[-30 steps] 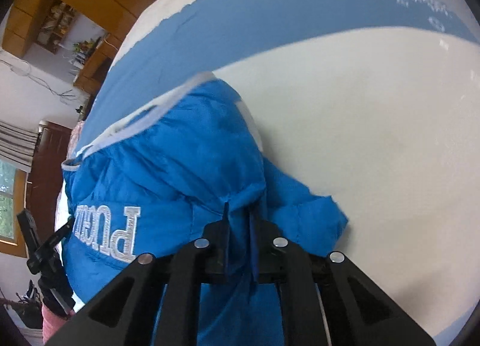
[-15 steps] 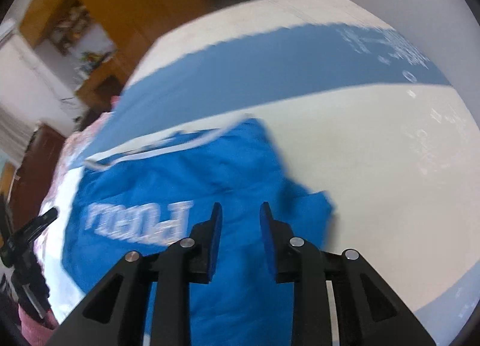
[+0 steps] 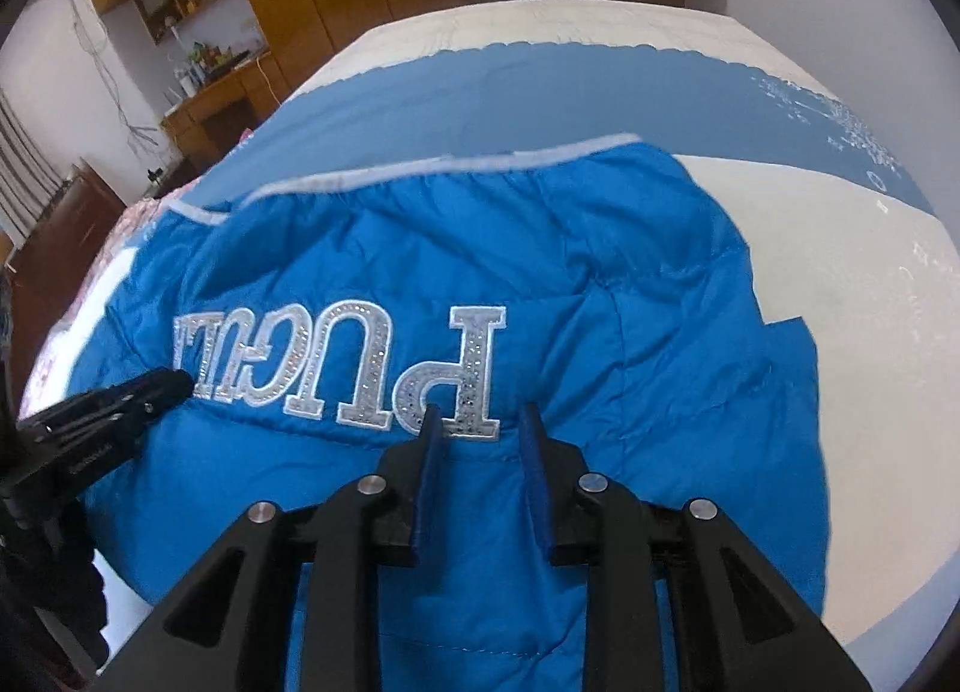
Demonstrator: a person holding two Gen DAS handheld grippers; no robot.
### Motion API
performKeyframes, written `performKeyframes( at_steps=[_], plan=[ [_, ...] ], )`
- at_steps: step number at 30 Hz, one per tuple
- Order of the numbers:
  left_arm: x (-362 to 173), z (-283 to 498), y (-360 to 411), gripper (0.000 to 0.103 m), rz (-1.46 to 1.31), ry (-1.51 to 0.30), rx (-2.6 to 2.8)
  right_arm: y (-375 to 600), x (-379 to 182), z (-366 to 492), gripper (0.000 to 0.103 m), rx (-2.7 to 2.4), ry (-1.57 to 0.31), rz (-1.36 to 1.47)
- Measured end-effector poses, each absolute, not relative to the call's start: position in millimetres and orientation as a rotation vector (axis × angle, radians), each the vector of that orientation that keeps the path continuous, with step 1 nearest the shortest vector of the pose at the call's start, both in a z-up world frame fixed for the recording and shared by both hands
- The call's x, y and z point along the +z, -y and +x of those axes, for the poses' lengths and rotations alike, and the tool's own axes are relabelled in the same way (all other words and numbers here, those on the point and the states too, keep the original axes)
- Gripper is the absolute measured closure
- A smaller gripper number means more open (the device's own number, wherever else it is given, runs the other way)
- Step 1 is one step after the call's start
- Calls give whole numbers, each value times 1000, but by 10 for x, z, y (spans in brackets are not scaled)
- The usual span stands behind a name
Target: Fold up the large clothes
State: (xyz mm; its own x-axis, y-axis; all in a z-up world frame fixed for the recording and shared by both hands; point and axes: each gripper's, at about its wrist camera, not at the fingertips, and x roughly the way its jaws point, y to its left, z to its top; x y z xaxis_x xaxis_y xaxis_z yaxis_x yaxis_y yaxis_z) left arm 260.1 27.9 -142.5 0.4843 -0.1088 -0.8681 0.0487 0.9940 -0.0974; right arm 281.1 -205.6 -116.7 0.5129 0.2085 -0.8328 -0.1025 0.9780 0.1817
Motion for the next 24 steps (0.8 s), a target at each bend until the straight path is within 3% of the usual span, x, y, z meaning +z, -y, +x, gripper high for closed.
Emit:
performKeyframes(
  at_steps=[13, 16, 18, 21, 24],
  plan=[
    [-1409, 2681, -285, 76, -58, -1086, -86, 2052, -1131, 2754, 77, 194, -1028, 135],
    [-1197, 2603, -480, 69, -146, -1076, -96, 2337, -836, 2618, 59, 210, -979, 227],
    [-998, 2486, -740, 47, -188, -1042, -70, 2562, -665, 2519, 42, 194, -949, 246],
    [-816, 2363, -1145, 34, -198, -1003, 0, 2959, -545, 2454, 23, 172, -957, 299],
    [-828, 2305, -1676, 29, -266, -1020, 68, 3311, -636, 2511, 18, 174, -1012, 395]
  ],
)
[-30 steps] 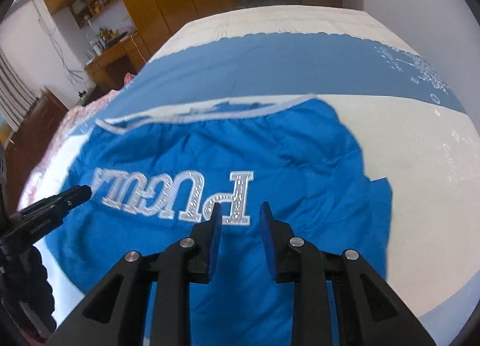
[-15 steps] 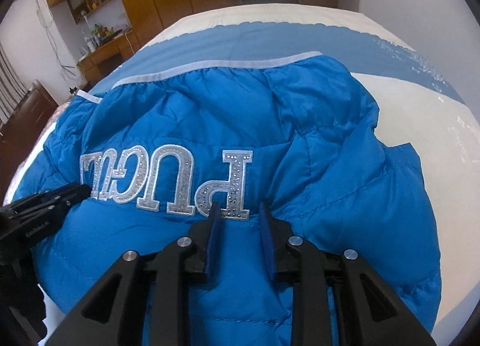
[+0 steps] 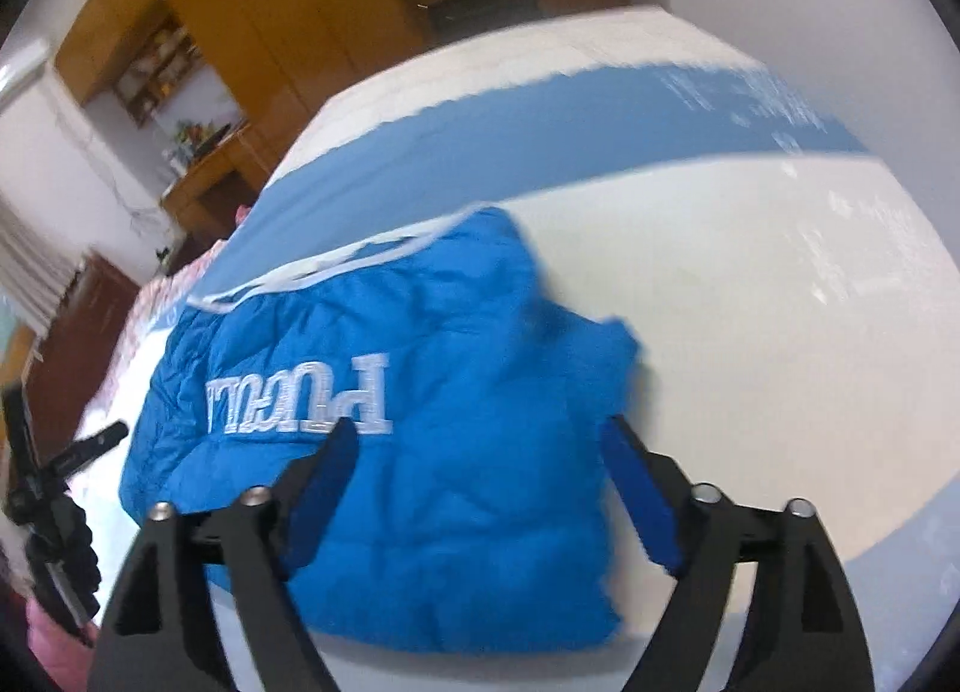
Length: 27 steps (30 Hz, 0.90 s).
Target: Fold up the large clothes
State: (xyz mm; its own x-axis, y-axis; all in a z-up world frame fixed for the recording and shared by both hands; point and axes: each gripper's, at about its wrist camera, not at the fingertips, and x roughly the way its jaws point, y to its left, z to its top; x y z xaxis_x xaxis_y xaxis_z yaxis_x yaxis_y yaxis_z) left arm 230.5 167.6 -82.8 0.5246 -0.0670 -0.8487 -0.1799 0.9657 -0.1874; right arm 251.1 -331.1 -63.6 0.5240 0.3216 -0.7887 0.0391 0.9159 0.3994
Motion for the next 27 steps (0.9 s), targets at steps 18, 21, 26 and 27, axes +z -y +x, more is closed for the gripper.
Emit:
performKeyframes(
  at_steps=[18, 21, 26, 27],
  plan=[
    [-1648, 2833, -1939, 21, -580, -1184, -65, 3443, -1496, 3063, 11, 338, -1220, 648],
    [-1618, 2882, -1817, 43, -552, -1186, -73, 3376, -1552, 3127, 38, 389, -1240, 675],
    [-1447, 2812, -1635, 82, -516, -1155, -87, 3326, -1410, 3087, 70, 423, -1225, 697],
    [-1401, 2789, -1625, 85, -516, -1144, -82, 3334, -1354, 3057, 74, 435, -1217, 707]
  ],
)
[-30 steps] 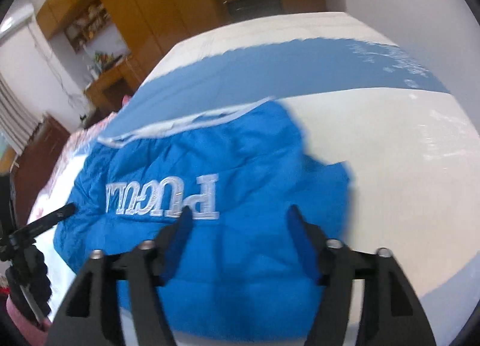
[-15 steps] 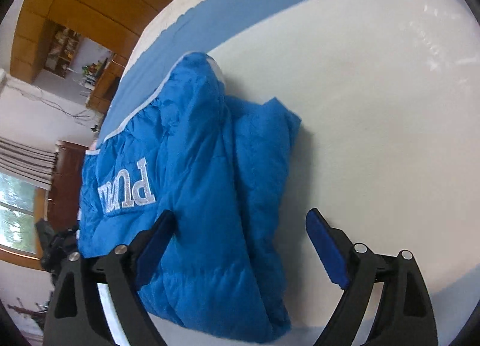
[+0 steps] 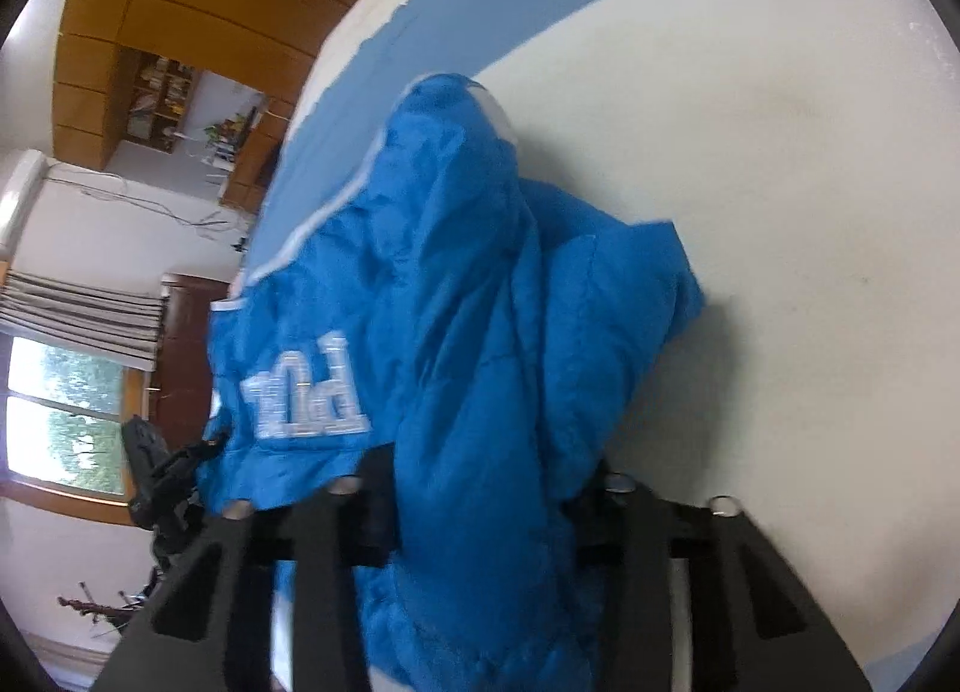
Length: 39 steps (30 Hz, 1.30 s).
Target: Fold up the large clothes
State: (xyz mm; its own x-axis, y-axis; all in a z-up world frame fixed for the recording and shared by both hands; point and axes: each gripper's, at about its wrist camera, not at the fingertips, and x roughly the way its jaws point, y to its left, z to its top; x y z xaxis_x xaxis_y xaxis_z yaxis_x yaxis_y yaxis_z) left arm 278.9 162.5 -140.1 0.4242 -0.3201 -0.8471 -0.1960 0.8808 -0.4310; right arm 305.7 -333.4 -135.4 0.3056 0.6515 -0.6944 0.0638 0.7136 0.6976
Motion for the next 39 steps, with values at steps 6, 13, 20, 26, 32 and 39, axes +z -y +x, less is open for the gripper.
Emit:
performKeyframes(
  at_steps=[6, 13, 20, 26, 32, 39],
  plan=[
    [-922, 2539, -1550, 89, -518, -1071, -84, 3289, -873, 2771, 79, 501, -1175, 691],
    [-448, 1867, -1651, 89, -495, -1067, -127, 3226, -449, 2081, 79, 579, -1179, 652],
    [-440, 1040, -1807, 87, -460, -1111, -121, 3127, -500, 1433, 79, 576, -1233, 633],
    [-1038, 876, -1841, 83, -402, -1195, -14, 3063, -932, 1303, 79, 469, -1299, 601],
    [-1549, 911, -1872, 66, -344, -1201, 22, 3205, -1573, 1348, 72, 411, -1329, 701],
    [-1663, 960, -1849, 62, -332, -1175, 58, 3316, -1726, 1160, 67, 407, -1288, 699]
  ],
)
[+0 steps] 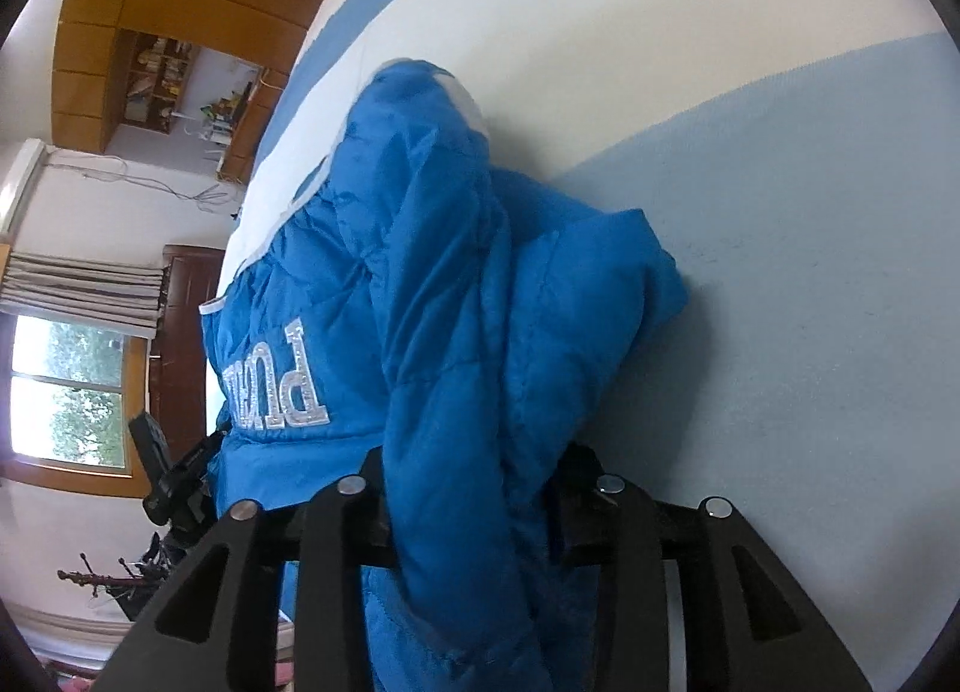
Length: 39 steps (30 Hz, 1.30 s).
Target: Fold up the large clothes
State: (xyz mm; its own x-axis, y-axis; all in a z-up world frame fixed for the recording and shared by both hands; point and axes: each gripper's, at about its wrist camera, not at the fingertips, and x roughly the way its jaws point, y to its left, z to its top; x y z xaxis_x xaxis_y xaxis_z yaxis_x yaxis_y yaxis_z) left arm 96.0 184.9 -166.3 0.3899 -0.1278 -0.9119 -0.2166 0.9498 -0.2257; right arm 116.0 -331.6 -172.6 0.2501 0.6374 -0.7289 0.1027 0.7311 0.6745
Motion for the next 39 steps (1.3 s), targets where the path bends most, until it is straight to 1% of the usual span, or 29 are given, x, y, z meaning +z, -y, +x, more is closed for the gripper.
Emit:
performKeyframes(
  at_steps=[2, 5, 8, 12, 13, 17, 19, 20, 23, 33, 39],
  plan=[
    [-1632, 941, -1825, 62, -338, -1180, 63, 3326, -1696, 1154, 65, 398, -1291, 675],
    [-1505, 892, -1847, 61, -328, -1196, 72, 3320, -1461, 1050, 49, 315, -1274, 527],
    [-1289, 785, -1909, 60, -317, -1178, 88, 3240, -1115, 918, 49, 232, -1228, 368],
    [-939, 586, -1925, 59, -263, -1115, 129, 3159, -745, 683, 49, 153, -1162, 250],
    [-840, 523, -1881, 59, -235, -1095, 139, 3106, -700, 651, 50, 151, -1153, 229],
    [-619, 371, -1567, 59, -170, -1055, 105, 2747, -580, 524, 59, 193, -1129, 145],
    [-623, 351, -1404, 59, -168, -1059, 71, 2596, -601, 477, 64, 192, -1117, 91],
    [-634, 349, -1303, 59, -160, -1061, 57, 2530, -630, 450, 68, 201, -1109, 67],
    [-734, 291, -1069, 59, -112, -1063, 15, 2443, -739, 428, 71, 227, -1110, 60],
    [-1156, 279, -879, 59, -99, -1144, -19, 2325, -970, 396, 73, 209, -1144, 29],
    [-1279, 266, -847, 58, -86, -1150, -14, 2320, -1193, 446, 73, 215, -1178, 43]
  ],
)
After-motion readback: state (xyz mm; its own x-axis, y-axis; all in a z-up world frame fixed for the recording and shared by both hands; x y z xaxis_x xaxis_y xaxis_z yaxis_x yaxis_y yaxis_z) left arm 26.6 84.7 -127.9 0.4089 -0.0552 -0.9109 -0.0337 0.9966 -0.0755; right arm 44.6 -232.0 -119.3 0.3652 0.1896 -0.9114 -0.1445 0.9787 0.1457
